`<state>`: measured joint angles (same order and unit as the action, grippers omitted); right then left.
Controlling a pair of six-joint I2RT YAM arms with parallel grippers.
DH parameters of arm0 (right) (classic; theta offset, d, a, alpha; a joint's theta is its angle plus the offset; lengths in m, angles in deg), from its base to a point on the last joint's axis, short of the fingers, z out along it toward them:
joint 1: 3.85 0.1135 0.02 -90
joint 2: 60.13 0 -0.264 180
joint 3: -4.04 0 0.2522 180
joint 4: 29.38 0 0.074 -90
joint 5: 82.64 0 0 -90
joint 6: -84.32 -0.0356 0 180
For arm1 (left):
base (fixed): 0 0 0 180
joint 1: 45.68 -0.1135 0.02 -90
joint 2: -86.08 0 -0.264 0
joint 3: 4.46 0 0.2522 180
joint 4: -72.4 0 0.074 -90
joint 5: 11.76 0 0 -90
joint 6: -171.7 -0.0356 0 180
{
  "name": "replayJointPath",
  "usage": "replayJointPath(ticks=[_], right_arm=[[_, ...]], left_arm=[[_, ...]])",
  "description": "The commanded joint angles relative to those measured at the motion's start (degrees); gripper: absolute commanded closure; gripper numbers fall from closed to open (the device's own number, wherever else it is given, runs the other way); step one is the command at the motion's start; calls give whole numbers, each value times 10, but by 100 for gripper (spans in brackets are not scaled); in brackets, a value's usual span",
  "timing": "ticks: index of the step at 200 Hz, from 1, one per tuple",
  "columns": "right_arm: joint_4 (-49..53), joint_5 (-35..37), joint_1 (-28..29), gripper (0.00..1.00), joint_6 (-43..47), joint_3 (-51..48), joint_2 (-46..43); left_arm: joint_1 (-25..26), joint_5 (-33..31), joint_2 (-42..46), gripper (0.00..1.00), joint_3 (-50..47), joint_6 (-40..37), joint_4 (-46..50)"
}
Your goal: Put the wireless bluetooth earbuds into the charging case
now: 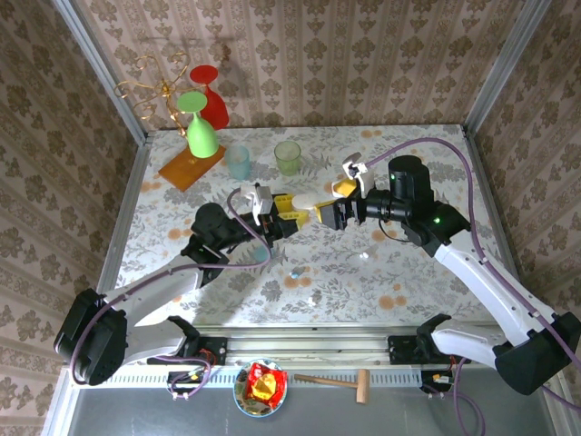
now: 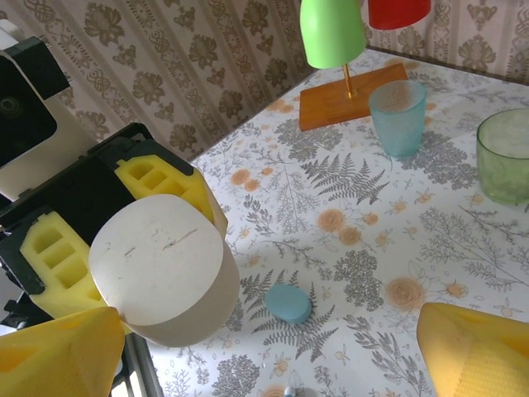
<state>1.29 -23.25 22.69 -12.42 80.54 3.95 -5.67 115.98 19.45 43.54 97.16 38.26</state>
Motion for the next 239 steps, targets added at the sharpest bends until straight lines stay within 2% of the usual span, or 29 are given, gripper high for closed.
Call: replayJointPath(ticks=[1,51,101,147,176,212,239], right_arm=[[-21,49,3,8,2,-4,1],[-46,83,3,9,-13,-3,3],[-51,77,2,9,-14,0,11],[-59,-11,3,7,7,-14,-17],[-21,-57,13,7,54,-3,-15],[-3,-36,28,6,90,2,-5],[-3,10,30,6,87,4,2]], left_arm=[[-1,26,4,73,17,10,-15],[-2,35,6,73,16,13,-14],[-2,34,7,73,16,11,-10],[-3,33,3,73,17,5,-1],[-2,42,1,73,18,1,10],[-3,46,2,73,24,6,14],[-2,52,2,73,26,9,14]])
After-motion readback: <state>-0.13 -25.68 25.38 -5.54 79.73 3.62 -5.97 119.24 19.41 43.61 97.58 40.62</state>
